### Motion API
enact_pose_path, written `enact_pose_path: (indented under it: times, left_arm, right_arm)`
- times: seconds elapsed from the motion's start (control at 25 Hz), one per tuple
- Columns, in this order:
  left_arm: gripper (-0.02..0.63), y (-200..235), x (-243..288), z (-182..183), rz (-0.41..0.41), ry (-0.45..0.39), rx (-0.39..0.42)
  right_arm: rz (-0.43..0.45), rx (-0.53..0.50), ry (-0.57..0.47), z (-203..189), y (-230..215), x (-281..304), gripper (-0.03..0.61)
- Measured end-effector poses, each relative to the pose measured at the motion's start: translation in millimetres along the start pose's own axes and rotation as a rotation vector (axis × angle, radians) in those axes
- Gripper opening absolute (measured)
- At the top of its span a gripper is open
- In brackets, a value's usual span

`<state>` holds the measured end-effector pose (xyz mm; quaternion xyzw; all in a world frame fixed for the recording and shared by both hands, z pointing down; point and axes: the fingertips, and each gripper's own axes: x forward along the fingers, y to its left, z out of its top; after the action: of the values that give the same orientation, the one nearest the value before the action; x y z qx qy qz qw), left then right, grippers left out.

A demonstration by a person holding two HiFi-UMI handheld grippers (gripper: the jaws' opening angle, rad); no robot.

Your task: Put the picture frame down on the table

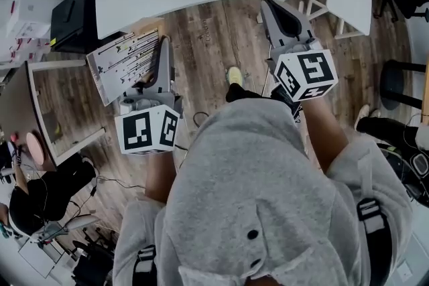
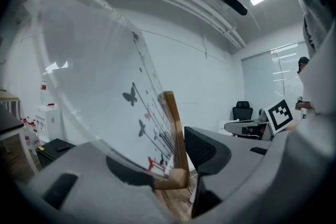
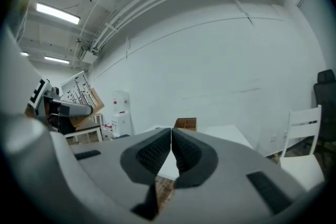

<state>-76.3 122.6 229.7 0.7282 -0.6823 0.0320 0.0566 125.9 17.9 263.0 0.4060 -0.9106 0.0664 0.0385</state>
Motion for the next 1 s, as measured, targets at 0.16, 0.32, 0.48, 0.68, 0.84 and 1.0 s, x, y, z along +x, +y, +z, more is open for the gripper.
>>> enact_pose_path:
  times: [0.16,0.32,0.48,0.68,0.84,1.0]
  left_arm:
    - [0.196,-0.5,18.0,0.9,0.031,0.009,-0.001]
    - [0.196,-2.8,49.9,5.7,0.046,0.024,0.002]
    - [0.196,-0.6,57.6,6.7,0.054,0.021,0.011]
    - [0.196,-3.4,57.2,9.5,0.048,0.004,0.014]
    - [0.196,-3.4,57.2,10.6,0.057,0.002,0.011]
    - [0.196,-4.3,58.5,12.3,0.064,0.002,0.013]
  right_arm:
    - [0.034,0.014,0.005,-0.5,-13.3,18.0,0.026]
    - [0.053,0.022,0.014,1.6,-36.6,43.9,0.026]
    - [0.060,0.025,0.006,1.3,-39.6,53.9,0.026]
    - [0.075,0.028,-0.013,3.0,-35.5,52.8,0.026]
    - [0.080,0.037,-0.010,3.6,-37.2,55.6,0.026]
    - [0.092,0.030,-0.014,5.6,-37.0,56.8,0.026]
